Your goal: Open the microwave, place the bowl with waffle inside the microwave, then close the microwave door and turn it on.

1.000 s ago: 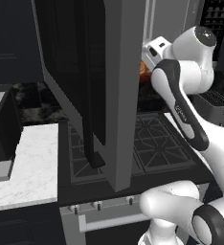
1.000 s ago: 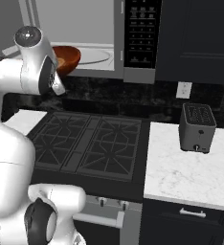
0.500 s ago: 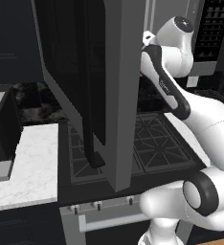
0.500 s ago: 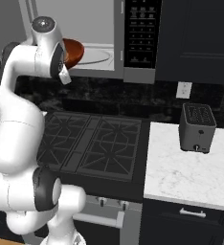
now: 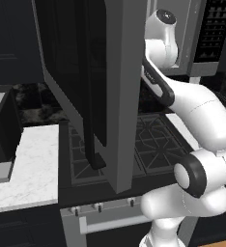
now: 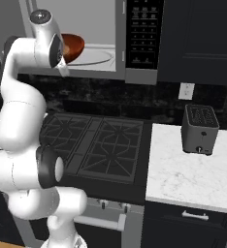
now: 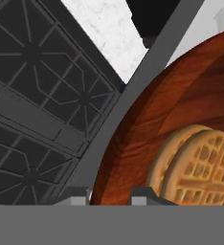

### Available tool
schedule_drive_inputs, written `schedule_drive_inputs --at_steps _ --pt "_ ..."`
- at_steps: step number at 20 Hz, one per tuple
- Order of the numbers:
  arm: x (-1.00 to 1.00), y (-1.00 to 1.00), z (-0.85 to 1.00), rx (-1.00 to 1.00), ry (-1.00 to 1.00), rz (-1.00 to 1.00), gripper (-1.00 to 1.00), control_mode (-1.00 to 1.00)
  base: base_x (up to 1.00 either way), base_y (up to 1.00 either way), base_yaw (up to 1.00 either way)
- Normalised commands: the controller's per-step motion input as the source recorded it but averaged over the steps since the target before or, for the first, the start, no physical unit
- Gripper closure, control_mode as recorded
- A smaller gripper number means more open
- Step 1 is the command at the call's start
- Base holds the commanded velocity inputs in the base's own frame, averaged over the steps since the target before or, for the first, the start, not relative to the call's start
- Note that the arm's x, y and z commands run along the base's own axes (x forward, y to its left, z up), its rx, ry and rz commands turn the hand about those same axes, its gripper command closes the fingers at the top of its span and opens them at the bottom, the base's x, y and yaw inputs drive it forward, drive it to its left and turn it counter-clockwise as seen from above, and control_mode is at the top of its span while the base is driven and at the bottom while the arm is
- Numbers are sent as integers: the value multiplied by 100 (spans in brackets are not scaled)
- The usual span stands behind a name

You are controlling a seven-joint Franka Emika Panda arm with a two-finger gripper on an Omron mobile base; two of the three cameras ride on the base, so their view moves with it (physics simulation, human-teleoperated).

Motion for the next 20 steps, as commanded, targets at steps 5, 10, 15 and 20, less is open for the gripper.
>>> schedule_drive_inputs --at_steps 5,10,15,20 --pt "46 26 0 -3 0 -7 100 -100 0 0 0" --pt "46 18 -2 -2 3 -6 -100 -100 0 0 0" --pt "36 0 -14 0 8 -3 -100 -100 0 0 0" --pt "42 0 -22 0 3 -1 -100 -100 0 0 0"
